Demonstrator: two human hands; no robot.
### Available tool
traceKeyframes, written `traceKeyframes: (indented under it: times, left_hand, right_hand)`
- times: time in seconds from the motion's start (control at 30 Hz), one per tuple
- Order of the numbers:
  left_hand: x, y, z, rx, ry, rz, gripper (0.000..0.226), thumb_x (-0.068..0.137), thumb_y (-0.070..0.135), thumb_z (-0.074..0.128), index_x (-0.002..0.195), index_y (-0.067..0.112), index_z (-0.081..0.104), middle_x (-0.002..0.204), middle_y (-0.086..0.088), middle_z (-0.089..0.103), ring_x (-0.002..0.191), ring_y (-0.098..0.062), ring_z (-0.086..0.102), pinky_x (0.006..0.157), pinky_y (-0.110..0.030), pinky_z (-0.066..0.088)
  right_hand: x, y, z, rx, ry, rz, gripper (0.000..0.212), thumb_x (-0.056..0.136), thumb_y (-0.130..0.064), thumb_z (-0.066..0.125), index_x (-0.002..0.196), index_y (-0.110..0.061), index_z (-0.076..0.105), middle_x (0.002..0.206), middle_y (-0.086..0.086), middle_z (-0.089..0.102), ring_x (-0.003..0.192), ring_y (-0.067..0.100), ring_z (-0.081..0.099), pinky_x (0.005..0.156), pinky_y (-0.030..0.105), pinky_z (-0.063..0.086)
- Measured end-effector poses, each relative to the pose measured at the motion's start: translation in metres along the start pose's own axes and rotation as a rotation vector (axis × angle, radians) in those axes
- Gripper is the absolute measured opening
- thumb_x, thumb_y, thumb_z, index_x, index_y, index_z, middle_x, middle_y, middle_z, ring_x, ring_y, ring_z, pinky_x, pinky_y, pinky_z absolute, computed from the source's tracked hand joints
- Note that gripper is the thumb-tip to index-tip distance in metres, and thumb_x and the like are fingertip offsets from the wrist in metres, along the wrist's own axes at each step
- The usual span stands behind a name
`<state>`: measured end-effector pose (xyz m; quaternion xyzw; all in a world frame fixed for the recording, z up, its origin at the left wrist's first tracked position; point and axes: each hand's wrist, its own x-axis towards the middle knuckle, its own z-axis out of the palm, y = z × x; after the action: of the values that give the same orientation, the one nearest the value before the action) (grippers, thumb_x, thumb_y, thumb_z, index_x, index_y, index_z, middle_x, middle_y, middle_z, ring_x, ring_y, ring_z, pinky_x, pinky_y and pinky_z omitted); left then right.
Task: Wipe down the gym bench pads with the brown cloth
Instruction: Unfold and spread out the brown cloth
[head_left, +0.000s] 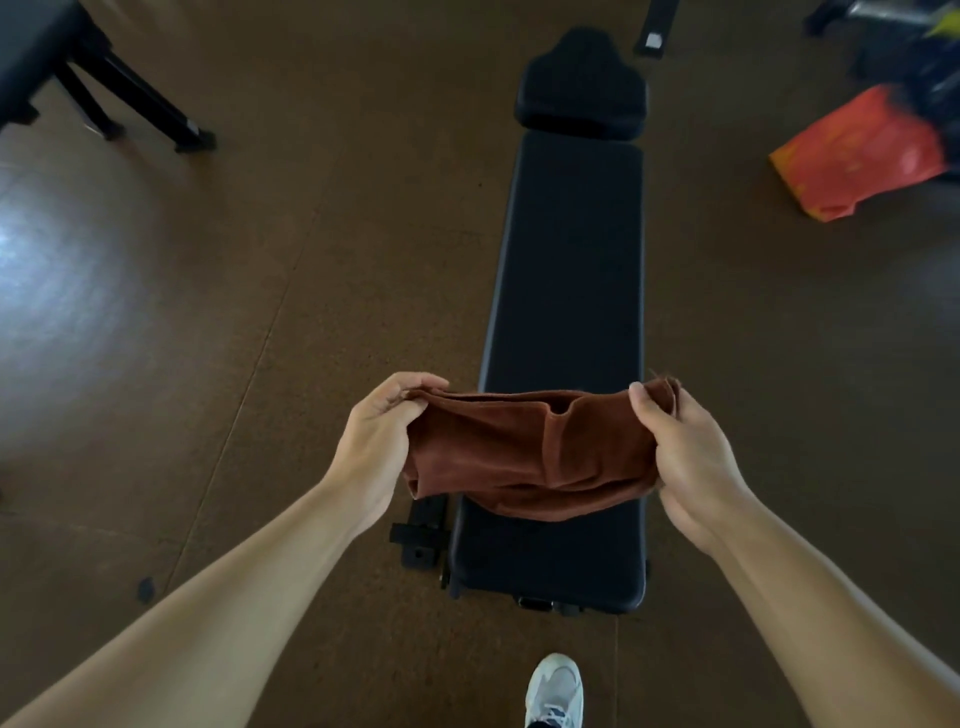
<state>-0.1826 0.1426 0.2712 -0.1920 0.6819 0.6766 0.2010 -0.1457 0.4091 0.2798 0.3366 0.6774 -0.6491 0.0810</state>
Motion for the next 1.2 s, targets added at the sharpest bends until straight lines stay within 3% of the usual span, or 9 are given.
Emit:
traceKeyframes:
  times: [0.2, 0.33, 0.37, 0.57, 0.67, 0.83, 1.0, 1.07, 1.2]
  left_hand:
    - [-0.001, -0.005, 0.011, -0.101, 0.006, -0.013, 0.024, 0.099, 0.024, 0.063, 0.119, 0.028, 0.077, 0.115, 0.007, 0.078, 0.11, -0.004, 0.07, 0.089, -0.023, 0.053]
    - [0.0, -0.01, 0.015, -0.18, -0.023, -0.082, 0.025, 0.102, 0.022, 0.058, 0.121, 0.02, 0.075, 0.116, -0.005, 0.077, 0.117, -0.023, 0.069, 0.092, -0.032, 0.05]
    - [0.001, -0.009, 0.015, -0.177, -0.022, -0.089, 0.024, 0.103, 0.021, 0.057, 0.119, 0.018, 0.075, 0.115, -0.005, 0.077, 0.12, -0.026, 0.067, 0.096, -0.034, 0.05]
    - [0.01, 0.036, 0.02, -0.199, 0.038, 0.047, 0.02, 0.104, 0.019, 0.058, 0.112, 0.018, 0.076, 0.116, -0.003, 0.076, 0.121, -0.02, 0.066, 0.109, -0.035, 0.045]
    - [0.009, 0.075, 0.03, -0.215, 0.039, 0.195, 0.018, 0.105, 0.019, 0.056, 0.11, 0.019, 0.074, 0.115, -0.005, 0.074, 0.122, -0.022, 0.066, 0.1, -0.03, 0.047]
    - [-0.001, 0.106, 0.046, -0.185, 0.077, 0.347, 0.021, 0.108, 0.018, 0.051, 0.106, 0.017, 0.072, 0.099, 0.001, 0.074, 0.104, -0.015, 0.07, 0.105, -0.033, 0.052]
    - [-0.015, 0.06, 0.04, 0.071, 0.13, 0.309, 0.021, 0.107, 0.029, 0.052, 0.105, 0.03, 0.073, 0.099, 0.012, 0.075, 0.1, -0.004, 0.069, 0.088, -0.024, 0.055]
    - [-0.021, 0.02, 0.035, 0.227, 0.136, 0.274, 0.019, 0.106, 0.03, 0.053, 0.103, 0.033, 0.072, 0.093, 0.016, 0.074, 0.085, 0.007, 0.067, 0.071, -0.01, 0.051]
    - [-0.03, -0.084, 0.023, 0.434, 0.103, 0.024, 0.01, 0.101, 0.026, 0.062, 0.101, 0.032, 0.07, 0.094, 0.01, 0.074, 0.085, -0.005, 0.071, 0.065, -0.016, 0.05]
  right_hand:
    - [0.004, 0.003, -0.02, -0.026, 0.174, -0.013, 0.034, 0.104, -0.045, 0.055, 0.103, -0.019, 0.077, 0.097, -0.004, 0.08, 0.095, 0.009, 0.074, 0.075, 0.021, 0.049]
    - [0.012, 0.013, -0.033, -0.192, 0.253, -0.046, 0.058, 0.104, -0.057, 0.047, 0.107, -0.003, 0.07, 0.11, 0.023, 0.072, 0.105, 0.042, 0.067, 0.094, 0.059, 0.055]
    - [0.013, 0.012, -0.036, -0.237, 0.268, -0.074, 0.057, 0.105, -0.057, 0.044, 0.107, -0.007, 0.071, 0.11, 0.022, 0.072, 0.105, 0.042, 0.067, 0.093, 0.06, 0.053]
    - [0.024, -0.035, -0.048, -0.333, 0.356, -0.46, 0.039, 0.11, -0.048, 0.038, 0.107, -0.021, 0.066, 0.084, -0.011, 0.065, 0.075, -0.001, 0.061, 0.073, 0.029, 0.049]
    - [0.025, -0.068, -0.051, -0.281, 0.466, -0.64, 0.032, 0.111, -0.042, 0.039, 0.093, -0.024, 0.058, 0.07, -0.015, 0.053, 0.062, -0.006, 0.05, 0.062, 0.016, 0.037]
    - [0.008, -0.093, -0.062, -0.19, 0.52, -0.781, 0.037, 0.112, -0.035, 0.04, 0.075, -0.029, 0.047, 0.063, -0.026, 0.051, 0.061, -0.007, 0.044, 0.06, 0.014, 0.033]
    - [-0.017, -0.036, -0.078, -0.323, 0.377, -0.656, 0.031, 0.111, -0.035, 0.043, 0.084, -0.026, 0.057, 0.072, -0.01, 0.055, 0.061, -0.007, 0.052, 0.055, 0.01, 0.039]
    - [-0.022, 0.011, -0.086, -0.377, 0.261, -0.505, 0.027, 0.108, -0.039, 0.044, 0.091, -0.03, 0.062, 0.079, -0.008, 0.063, 0.065, -0.004, 0.06, 0.056, 0.012, 0.045]
    - [-0.022, 0.124, -0.09, -0.53, 0.043, -0.093, 0.026, 0.106, -0.042, 0.05, 0.107, -0.026, 0.071, 0.087, -0.007, 0.074, 0.074, -0.002, 0.069, 0.057, 0.011, 0.047]
